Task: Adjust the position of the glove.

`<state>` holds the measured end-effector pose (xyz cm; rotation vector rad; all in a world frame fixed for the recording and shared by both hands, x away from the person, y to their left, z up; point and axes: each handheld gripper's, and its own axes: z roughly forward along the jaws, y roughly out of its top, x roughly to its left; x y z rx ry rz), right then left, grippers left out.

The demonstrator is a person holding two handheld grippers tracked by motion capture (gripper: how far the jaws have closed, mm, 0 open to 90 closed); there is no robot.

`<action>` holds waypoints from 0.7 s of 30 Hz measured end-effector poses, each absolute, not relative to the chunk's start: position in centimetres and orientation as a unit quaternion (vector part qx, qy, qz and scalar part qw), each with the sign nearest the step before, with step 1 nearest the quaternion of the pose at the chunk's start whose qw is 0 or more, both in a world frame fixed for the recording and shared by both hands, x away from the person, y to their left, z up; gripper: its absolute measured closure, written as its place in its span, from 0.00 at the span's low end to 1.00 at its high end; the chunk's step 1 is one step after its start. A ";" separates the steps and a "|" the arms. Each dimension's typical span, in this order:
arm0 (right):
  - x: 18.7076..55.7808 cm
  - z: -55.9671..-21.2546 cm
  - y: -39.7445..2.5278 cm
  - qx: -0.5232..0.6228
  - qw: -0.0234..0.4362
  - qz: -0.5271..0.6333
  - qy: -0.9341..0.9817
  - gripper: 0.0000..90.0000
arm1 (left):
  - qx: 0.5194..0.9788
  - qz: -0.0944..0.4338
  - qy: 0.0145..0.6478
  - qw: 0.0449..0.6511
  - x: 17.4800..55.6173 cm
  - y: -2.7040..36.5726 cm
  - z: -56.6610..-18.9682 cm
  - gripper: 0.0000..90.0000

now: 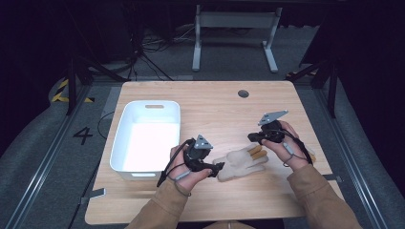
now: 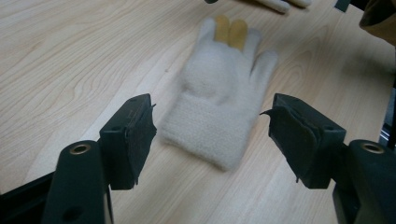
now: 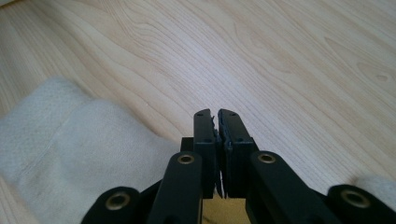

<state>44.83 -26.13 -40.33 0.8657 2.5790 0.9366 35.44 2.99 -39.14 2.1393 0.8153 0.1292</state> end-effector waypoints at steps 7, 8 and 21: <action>45.2 -41.6 -26.0 0.299 0.104 0.297 0.901 0.95 | 0.863 0.046 0.299 0.404 35.0 3.3 -38.6 0.35; 45.3 -41.7 -26.0 0.299 0.104 0.296 0.901 0.95 | 0.867 0.032 0.295 0.400 34.9 3.3 -38.6 0.34; 46.3 -42.9 -24.8 0.296 0.101 0.284 0.906 0.97 | 0.882 0.026 0.289 0.371 34.3 3.5 -39.1 0.33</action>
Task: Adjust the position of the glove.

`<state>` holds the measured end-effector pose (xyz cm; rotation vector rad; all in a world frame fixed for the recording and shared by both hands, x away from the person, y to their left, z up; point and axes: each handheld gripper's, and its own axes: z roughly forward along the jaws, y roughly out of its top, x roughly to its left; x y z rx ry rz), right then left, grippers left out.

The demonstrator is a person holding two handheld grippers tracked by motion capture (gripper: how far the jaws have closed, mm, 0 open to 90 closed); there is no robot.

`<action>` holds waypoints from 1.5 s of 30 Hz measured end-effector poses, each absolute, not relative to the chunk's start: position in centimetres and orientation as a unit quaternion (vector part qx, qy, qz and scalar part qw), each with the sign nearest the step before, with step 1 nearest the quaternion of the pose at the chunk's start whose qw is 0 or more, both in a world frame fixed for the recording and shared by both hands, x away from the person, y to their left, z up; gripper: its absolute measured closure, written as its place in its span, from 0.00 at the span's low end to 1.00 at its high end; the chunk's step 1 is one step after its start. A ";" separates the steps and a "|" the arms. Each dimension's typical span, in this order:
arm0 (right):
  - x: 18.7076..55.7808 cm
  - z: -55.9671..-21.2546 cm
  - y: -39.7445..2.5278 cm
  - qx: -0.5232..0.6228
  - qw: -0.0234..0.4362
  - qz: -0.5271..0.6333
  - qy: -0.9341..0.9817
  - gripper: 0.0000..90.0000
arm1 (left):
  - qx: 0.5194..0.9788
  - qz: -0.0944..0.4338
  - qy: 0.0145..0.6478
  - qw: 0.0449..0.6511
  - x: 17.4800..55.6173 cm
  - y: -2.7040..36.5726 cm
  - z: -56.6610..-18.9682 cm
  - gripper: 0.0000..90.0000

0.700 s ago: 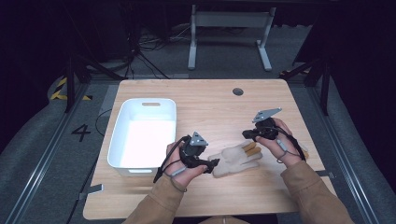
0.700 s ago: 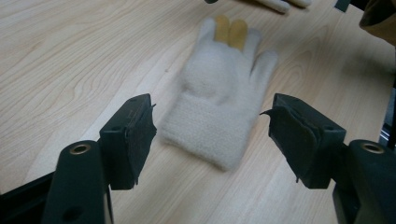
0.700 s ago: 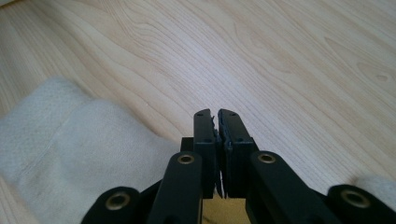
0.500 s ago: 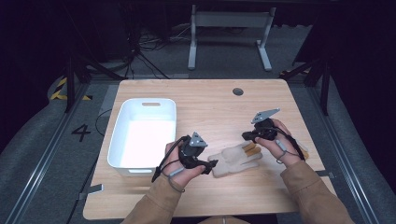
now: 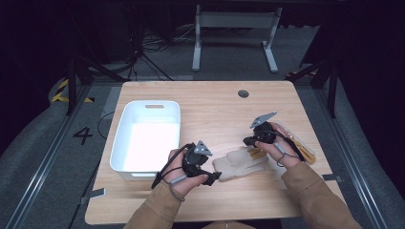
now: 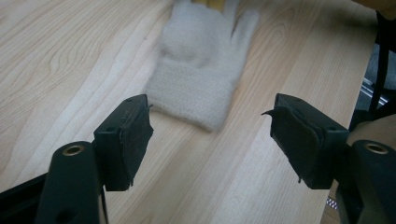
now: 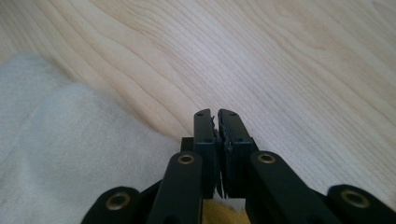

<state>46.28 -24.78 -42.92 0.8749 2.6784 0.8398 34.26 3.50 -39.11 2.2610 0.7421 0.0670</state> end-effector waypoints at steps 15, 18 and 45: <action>45.7 -43.7 -25.7 0.313 0.083 0.255 0.911 0.98 | 0.891 0.018 0.277 0.359 35.1 2.6 -39.6 0.36; 45.2 -43.7 -26.1 0.318 0.071 0.250 0.912 0.98 | 0.894 0.014 0.273 0.355 35.2 2.4 -39.6 0.37; 42.9 -41.1 -29.8 0.358 0.095 0.292 0.882 0.82 | 0.889 0.013 0.275 0.367 36.9 2.2 -39.1 0.35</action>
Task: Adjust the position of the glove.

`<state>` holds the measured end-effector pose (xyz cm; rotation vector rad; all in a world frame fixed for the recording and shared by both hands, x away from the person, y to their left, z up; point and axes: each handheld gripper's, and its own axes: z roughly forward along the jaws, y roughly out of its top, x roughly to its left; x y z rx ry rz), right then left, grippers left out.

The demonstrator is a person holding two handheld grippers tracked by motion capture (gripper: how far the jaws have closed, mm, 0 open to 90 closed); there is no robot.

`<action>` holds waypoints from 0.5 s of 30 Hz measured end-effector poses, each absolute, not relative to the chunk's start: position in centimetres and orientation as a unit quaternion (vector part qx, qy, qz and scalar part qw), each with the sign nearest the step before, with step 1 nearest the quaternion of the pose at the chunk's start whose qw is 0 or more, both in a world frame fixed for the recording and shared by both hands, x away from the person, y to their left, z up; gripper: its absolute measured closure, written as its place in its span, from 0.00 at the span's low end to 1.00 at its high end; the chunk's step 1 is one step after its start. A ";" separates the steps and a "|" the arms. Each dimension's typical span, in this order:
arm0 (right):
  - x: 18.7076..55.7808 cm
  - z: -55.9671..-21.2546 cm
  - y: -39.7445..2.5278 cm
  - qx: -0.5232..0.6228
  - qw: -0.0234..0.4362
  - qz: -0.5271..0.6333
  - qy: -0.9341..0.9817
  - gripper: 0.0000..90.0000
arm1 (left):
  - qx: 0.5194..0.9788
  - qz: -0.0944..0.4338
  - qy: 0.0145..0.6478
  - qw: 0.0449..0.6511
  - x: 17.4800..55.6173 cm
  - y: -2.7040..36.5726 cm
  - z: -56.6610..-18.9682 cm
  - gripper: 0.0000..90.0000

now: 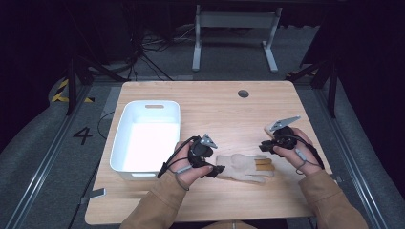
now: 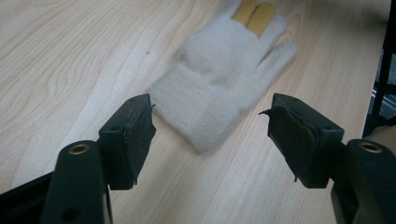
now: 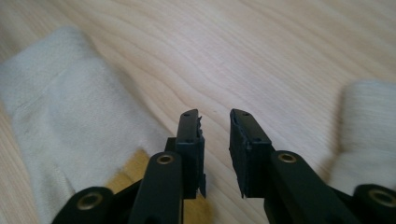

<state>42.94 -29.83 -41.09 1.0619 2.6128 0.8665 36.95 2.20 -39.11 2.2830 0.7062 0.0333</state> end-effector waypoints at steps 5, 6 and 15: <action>42.8 -40.3 -31.9 0.385 0.125 0.307 0.861 0.76 | 0.888 0.012 0.275 0.369 37.1 2.0 -39.0 0.35; 42.8 -40.2 -32.2 0.392 0.127 0.310 0.857 0.75 | 0.888 0.012 0.273 0.369 37.1 2.0 -39.0 0.35; 42.7 -39.7 -35.9 0.445 0.149 0.326 0.821 0.70 | 0.888 0.010 0.272 0.370 37.3 1.9 -38.9 0.35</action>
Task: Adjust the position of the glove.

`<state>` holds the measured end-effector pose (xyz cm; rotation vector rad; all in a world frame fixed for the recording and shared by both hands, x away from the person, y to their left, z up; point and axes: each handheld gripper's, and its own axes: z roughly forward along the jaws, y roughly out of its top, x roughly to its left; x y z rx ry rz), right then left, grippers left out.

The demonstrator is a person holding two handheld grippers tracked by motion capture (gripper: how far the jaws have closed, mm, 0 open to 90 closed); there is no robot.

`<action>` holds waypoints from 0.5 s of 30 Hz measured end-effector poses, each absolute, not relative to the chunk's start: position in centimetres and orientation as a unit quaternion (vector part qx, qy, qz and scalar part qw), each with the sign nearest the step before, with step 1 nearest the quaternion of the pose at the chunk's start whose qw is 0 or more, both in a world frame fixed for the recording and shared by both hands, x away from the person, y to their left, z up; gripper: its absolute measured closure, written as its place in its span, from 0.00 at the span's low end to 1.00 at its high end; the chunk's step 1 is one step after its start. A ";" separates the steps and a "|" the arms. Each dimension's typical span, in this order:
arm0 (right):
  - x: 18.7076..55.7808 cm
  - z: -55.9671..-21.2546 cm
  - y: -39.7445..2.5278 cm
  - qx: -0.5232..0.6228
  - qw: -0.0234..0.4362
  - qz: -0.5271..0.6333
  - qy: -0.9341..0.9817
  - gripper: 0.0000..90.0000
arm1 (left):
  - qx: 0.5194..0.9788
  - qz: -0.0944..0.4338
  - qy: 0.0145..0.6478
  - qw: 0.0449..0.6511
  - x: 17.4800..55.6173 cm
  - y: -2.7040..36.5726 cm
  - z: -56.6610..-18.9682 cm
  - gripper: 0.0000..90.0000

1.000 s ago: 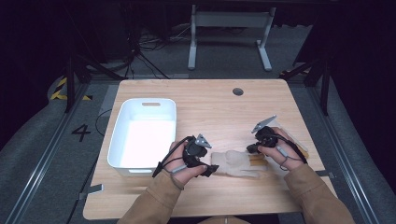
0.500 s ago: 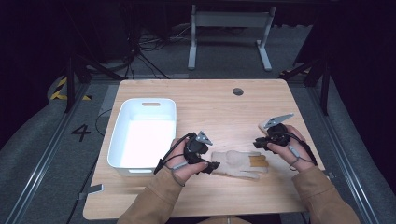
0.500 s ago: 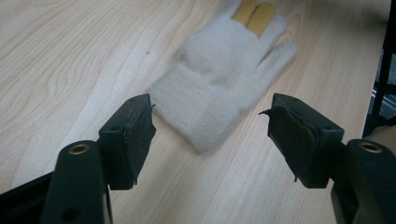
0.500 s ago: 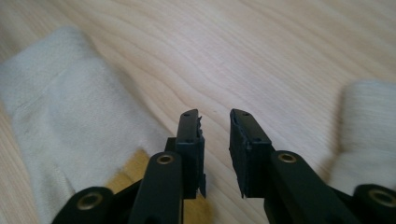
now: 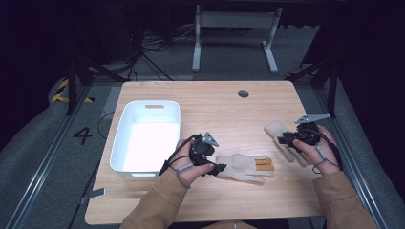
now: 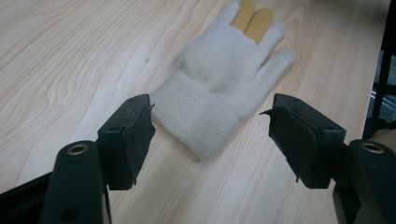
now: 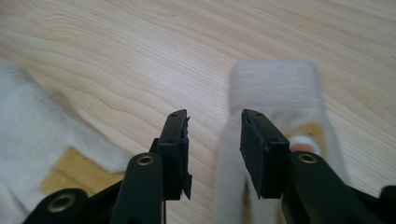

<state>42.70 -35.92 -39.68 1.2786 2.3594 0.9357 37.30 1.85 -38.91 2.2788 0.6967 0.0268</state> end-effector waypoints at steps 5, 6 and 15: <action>43.0 -40.1 -37.1 0.456 0.162 0.325 0.812 0.65 | 0.888 0.010 0.273 0.369 37.3 2.0 -38.9 0.34; 43.0 -40.1 -37.1 0.456 0.162 0.325 0.812 0.65 | 0.888 0.010 0.273 0.369 37.3 2.0 -38.9 0.34; 43.8 -41.4 -38.3 0.473 0.200 0.294 0.806 0.51 | 0.888 0.010 0.276 0.368 37.3 2.2 -39.0 0.34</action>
